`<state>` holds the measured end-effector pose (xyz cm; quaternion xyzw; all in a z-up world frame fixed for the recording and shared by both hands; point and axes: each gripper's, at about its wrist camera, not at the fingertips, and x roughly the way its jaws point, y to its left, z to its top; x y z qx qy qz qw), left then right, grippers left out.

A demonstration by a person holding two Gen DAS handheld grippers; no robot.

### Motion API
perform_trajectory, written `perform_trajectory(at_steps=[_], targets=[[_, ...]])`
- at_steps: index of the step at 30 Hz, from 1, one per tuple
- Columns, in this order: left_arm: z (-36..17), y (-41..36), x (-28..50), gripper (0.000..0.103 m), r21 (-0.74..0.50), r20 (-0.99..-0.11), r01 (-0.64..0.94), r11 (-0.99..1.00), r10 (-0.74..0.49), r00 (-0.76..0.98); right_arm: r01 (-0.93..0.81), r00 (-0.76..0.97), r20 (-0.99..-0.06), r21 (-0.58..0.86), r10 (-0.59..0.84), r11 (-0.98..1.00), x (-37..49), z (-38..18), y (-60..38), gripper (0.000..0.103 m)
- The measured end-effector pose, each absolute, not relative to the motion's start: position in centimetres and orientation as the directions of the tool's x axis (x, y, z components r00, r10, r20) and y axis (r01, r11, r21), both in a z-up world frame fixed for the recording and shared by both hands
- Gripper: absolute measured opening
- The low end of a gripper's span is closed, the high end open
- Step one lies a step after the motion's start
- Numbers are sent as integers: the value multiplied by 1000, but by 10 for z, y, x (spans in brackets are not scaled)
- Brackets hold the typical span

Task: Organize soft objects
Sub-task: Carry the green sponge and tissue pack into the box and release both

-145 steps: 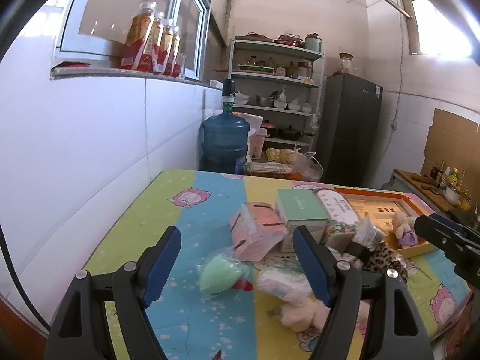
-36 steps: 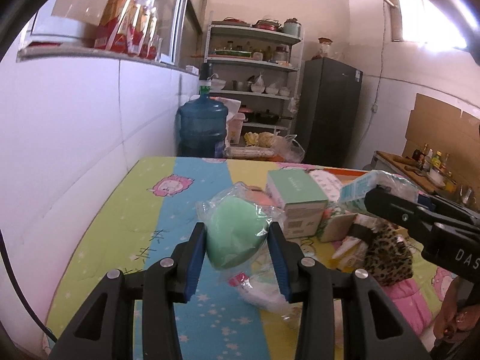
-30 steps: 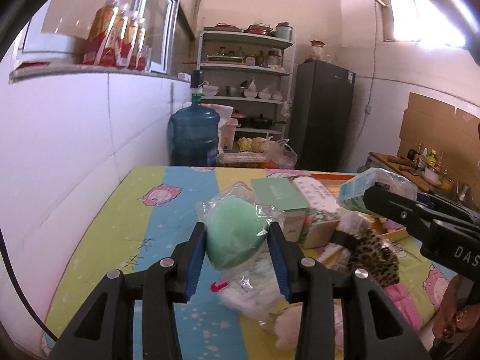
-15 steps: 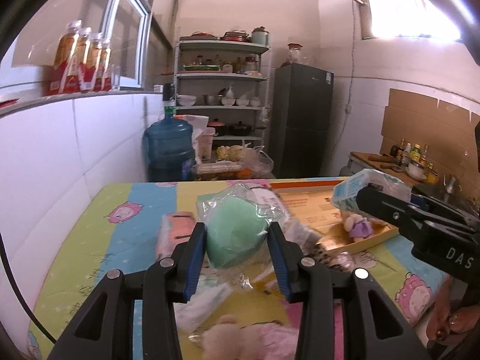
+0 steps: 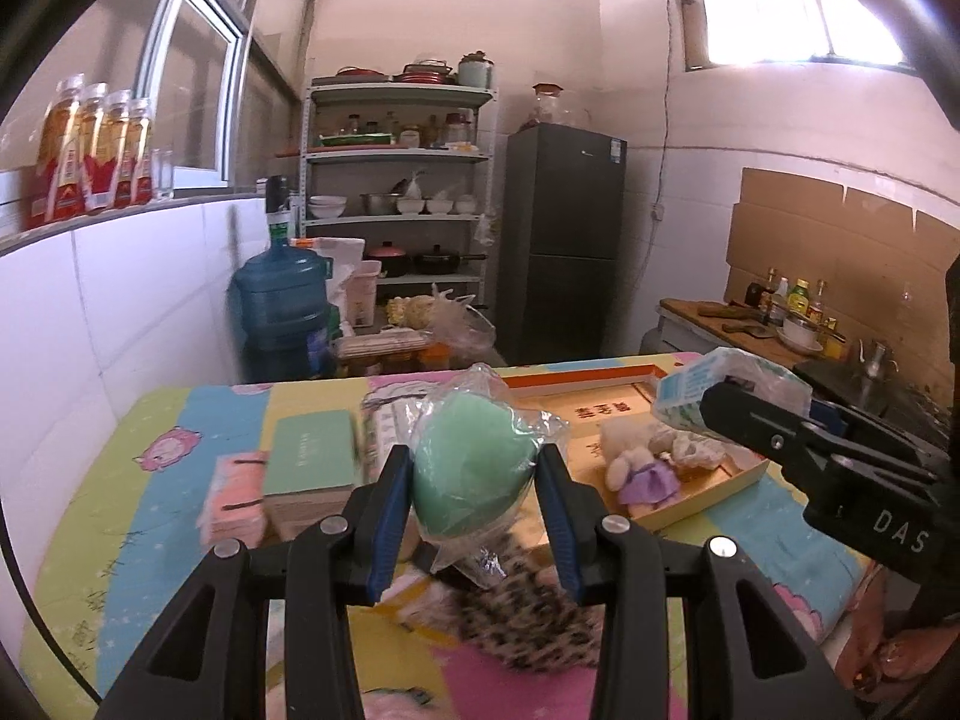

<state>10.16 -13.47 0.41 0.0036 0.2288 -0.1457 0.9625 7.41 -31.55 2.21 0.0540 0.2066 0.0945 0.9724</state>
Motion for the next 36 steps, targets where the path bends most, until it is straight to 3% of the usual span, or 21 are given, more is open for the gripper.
perform_trajectory(at_steps=[19,36], targets=[[-8,-223,163,42,-88,-476,289,953,-295,828,-114,912,-382,118,151,986,118,24,-407,54],[-36,-261,250,42,-124,-551,189,974,-226,803,-163,875,-439,132,205,978,220,4,-454,54]])
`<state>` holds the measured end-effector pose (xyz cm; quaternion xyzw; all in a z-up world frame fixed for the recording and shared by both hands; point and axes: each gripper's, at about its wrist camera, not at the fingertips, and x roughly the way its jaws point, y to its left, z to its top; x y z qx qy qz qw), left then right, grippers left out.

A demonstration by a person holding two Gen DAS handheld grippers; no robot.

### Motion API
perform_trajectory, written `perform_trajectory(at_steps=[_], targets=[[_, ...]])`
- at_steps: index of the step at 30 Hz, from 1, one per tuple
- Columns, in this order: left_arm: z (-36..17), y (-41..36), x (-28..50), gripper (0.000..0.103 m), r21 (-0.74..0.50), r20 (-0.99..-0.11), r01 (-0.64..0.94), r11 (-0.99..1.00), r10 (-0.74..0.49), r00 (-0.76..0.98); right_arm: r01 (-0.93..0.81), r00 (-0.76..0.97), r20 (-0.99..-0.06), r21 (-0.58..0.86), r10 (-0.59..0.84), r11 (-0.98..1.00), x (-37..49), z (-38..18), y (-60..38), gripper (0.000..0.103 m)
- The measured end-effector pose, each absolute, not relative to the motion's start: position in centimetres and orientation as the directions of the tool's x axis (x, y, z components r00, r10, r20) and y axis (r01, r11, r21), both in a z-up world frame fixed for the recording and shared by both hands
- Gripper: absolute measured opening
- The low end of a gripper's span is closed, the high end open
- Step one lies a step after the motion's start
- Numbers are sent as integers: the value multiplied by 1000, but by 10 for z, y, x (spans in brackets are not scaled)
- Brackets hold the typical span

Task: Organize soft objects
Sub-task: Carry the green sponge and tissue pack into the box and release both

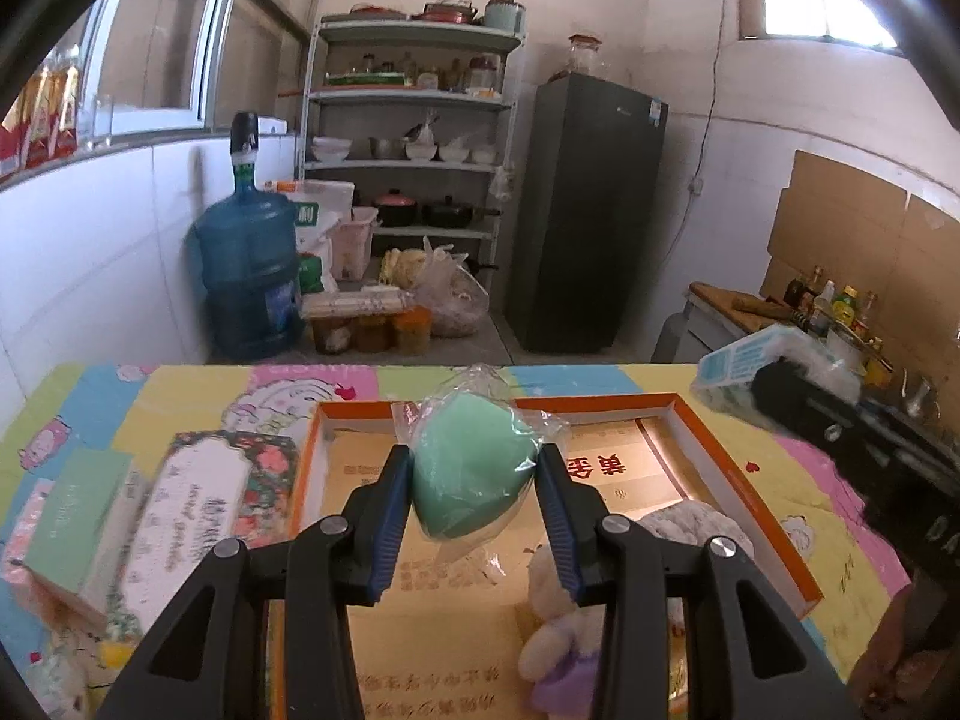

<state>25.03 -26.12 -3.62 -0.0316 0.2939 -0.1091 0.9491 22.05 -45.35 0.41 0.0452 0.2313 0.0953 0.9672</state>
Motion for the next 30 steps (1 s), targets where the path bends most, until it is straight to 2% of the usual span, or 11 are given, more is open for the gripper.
perform_trajectory(at_steps=[10,16,20,22,24,30], targets=[[-54,-268,275,42,-100,-600,159,982,-187,778,-150,827,-525,133,198,980,260,-33,-461,54],[-59,-272,281,46,-97,-638,167,981,-190,746,-135,799,-567,159,202,978,267,-48,-464,56],[-58,-273,279,55,-104,-630,170,980,-197,751,-115,785,-591,156,186,981,270,-53,-464,59],[-56,-273,277,72,-110,-624,174,979,-204,754,-105,780,-601,154,178,982,270,-54,-465,63],[-55,-272,276,81,-110,-621,171,979,-202,757,-99,777,-605,155,173,983,270,-56,-466,68],[-49,-272,270,81,-113,-612,175,978,-207,764,-92,783,-595,177,181,980,266,-54,-469,68]])
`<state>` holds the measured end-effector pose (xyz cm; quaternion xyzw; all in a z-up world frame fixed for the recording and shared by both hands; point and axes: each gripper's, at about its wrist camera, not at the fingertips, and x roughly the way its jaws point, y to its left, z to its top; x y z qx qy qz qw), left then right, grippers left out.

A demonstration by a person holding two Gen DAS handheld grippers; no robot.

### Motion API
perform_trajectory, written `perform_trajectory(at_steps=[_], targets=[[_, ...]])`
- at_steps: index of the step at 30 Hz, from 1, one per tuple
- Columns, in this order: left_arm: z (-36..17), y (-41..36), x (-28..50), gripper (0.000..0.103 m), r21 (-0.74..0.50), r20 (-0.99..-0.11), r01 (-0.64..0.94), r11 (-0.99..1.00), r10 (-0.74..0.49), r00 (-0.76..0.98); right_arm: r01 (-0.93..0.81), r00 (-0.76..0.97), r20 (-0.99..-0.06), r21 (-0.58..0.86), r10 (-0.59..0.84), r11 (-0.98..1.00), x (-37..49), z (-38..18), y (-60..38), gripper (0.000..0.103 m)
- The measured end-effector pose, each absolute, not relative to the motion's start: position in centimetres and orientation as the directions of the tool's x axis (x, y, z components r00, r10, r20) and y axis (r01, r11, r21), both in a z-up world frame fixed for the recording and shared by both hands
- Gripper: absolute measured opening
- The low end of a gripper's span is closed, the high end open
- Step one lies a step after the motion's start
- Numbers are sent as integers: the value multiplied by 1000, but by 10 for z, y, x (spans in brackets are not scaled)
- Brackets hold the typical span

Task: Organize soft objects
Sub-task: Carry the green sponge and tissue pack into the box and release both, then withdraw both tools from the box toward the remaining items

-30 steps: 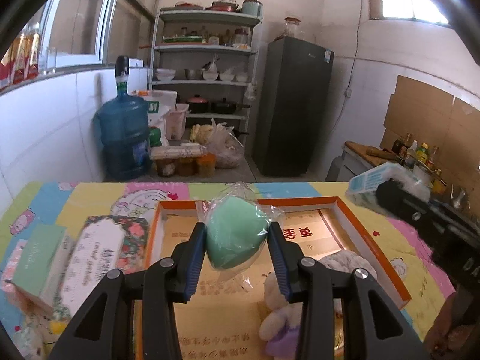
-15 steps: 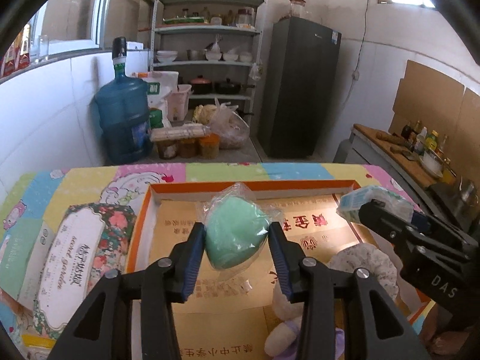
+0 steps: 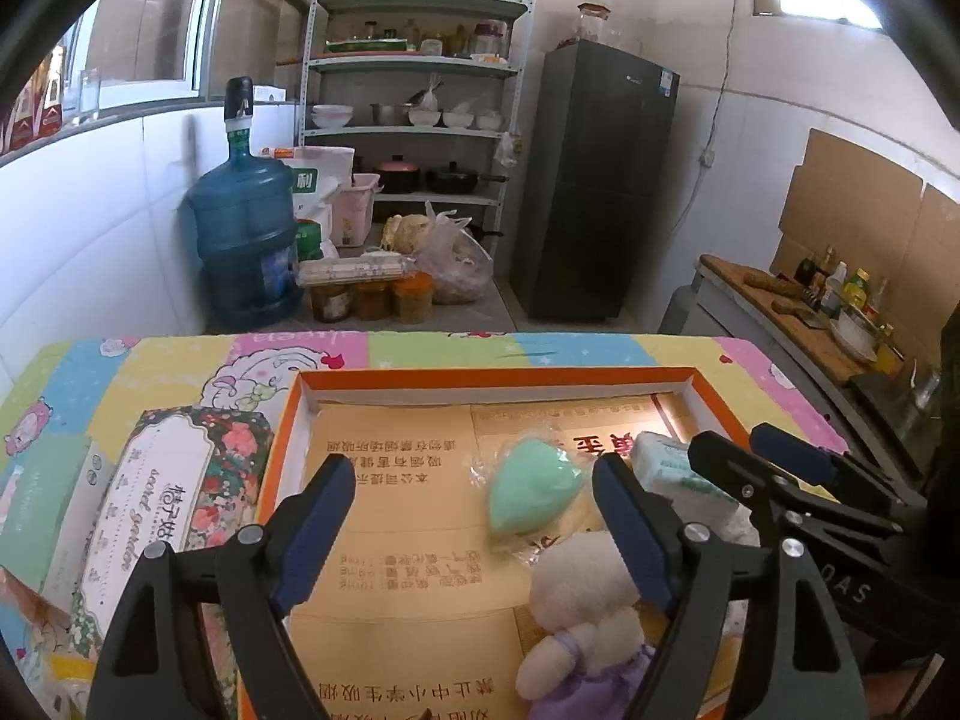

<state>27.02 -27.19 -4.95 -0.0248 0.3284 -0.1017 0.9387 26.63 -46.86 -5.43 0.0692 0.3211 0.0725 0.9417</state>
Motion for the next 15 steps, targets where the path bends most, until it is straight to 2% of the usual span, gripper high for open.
perform_trajectory(at_steps=[15], targets=[[-18,-257,232,82,-95,-529,175,980,-199,825,-79,831,-531,181,165,980,221,-20,-458,68]])
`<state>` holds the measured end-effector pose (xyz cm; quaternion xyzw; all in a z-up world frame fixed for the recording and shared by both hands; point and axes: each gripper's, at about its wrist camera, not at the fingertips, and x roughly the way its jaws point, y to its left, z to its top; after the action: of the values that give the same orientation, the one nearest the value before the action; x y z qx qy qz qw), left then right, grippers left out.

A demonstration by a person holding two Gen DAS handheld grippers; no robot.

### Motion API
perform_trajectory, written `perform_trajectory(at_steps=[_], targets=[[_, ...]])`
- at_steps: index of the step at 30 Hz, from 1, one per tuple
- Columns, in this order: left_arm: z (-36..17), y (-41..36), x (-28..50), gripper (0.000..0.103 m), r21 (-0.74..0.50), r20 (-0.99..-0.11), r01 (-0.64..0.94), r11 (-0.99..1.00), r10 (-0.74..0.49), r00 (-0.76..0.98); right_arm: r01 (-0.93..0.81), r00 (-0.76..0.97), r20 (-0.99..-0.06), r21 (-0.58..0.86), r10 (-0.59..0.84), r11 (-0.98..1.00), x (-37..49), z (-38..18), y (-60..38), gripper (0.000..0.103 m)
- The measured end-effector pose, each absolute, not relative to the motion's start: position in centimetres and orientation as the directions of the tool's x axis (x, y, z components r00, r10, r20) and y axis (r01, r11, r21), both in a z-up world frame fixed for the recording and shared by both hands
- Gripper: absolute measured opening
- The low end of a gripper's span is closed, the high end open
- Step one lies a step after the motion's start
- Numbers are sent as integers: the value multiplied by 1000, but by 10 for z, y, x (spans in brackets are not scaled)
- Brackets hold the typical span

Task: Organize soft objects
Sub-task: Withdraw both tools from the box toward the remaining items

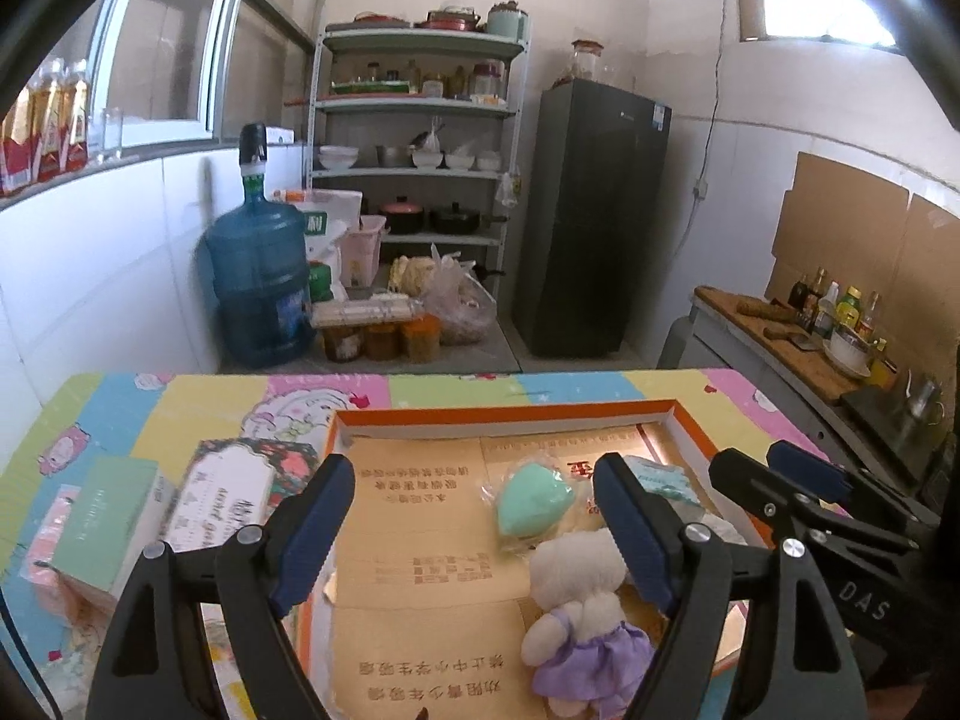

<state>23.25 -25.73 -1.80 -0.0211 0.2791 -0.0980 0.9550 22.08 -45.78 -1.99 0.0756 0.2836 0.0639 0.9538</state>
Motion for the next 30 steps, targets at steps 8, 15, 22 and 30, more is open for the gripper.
perform_trajectory(at_steps=[8,15,22,30], targets=[[2,-234,204,90,-85,-469,173,981,-192,862,-94,854,-495,161,163,983,190,2,-431,68],[15,-209,177,90,-68,-438,163,984,-176,882,-84,878,-459,127,134,988,164,18,-402,68],[19,-174,152,90,-40,-417,112,993,-119,901,-92,877,-463,101,129,991,148,21,-373,68],[15,-121,130,90,-31,-423,44,999,-52,905,-123,874,-461,97,154,988,133,22,-338,68]])
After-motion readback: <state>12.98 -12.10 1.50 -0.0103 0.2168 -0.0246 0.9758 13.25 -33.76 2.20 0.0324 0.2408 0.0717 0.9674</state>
